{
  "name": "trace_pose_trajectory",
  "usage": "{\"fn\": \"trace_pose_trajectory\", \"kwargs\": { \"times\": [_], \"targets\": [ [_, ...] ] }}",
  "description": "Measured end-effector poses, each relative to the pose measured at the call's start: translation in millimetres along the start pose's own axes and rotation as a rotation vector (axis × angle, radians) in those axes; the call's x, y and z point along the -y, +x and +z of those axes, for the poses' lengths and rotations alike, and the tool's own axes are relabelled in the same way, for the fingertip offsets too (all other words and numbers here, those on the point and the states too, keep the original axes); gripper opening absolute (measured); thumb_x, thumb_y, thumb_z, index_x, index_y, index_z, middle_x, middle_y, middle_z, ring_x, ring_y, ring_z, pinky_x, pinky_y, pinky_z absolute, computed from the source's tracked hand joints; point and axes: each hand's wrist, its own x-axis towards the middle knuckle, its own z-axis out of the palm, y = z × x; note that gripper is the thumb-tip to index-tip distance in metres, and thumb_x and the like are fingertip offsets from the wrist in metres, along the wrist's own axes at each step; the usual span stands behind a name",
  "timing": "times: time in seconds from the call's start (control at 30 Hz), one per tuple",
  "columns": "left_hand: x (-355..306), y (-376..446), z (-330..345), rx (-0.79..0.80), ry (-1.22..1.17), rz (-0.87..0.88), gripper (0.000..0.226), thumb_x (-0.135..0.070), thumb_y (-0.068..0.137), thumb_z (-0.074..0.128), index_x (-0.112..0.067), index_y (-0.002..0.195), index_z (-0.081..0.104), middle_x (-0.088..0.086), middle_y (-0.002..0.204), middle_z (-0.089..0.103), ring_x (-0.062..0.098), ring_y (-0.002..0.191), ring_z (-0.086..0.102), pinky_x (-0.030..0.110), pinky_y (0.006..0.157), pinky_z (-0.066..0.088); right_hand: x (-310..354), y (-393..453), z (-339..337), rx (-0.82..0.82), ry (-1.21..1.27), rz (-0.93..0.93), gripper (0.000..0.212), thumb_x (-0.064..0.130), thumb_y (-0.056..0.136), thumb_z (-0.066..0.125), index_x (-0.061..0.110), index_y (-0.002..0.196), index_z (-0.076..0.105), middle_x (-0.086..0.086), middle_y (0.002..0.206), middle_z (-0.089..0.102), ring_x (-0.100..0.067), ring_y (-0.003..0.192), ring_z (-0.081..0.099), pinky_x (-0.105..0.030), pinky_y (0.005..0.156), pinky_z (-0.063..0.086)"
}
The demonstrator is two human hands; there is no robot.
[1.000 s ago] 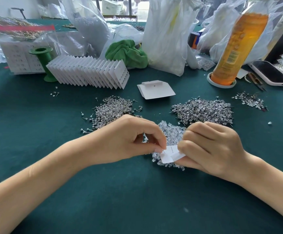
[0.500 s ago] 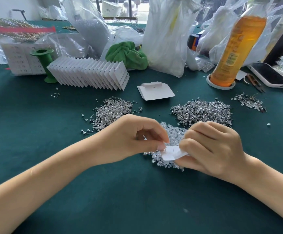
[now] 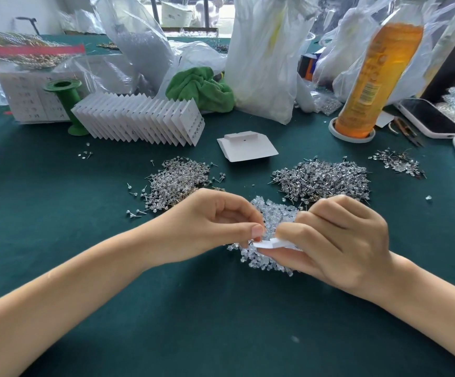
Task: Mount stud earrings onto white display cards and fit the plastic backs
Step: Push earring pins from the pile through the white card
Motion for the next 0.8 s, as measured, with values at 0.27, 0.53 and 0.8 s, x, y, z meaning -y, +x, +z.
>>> {"fn": "trace_pose_trajectory", "kwargs": {
  "times": [0.27,0.53,0.8],
  "targets": [
    [1.2,0.2,1.8,0.014,-0.004,-0.007,0.019,-0.027,0.075,0.065,-0.012,0.085,0.068,-0.001,0.078,0.068,0.008,0.074,0.061,0.018,0.072,0.05,0.0,-0.3,-0.5,0.002,-0.019,-0.04,0.036,0.031,0.089,0.062,0.013,0.059,0.069,0.002,0.055,0.056,-0.02,0.045,0.047,-0.027,0.049,0.038],
    [0.4,-1.3,0.8,0.053,0.061,0.006,0.004,-0.014,0.086,0.064,-0.015,0.086,0.068,-0.005,0.078,0.068,0.006,0.073,0.06,0.02,0.073,0.049,0.8,0.0,0.0,0.003,-0.019,-0.053,0.037,0.029,0.089,0.06,0.014,0.056,0.067,0.002,0.055,0.055,-0.02,0.045,0.045,-0.026,0.051,0.037],
    [-2.2,-2.4,0.8,0.073,0.107,0.02,0.004,-0.01,0.087,0.064,-0.01,0.087,0.067,-0.008,0.077,0.067,0.004,0.071,0.058,0.017,0.071,0.047,0.3,-0.5,-0.2,0.011,-0.002,-0.064,0.044,0.027,0.093,0.053,0.012,0.053,0.064,0.002,0.055,0.055,-0.021,0.045,0.045,-0.027,0.048,0.039]
  ]
}}
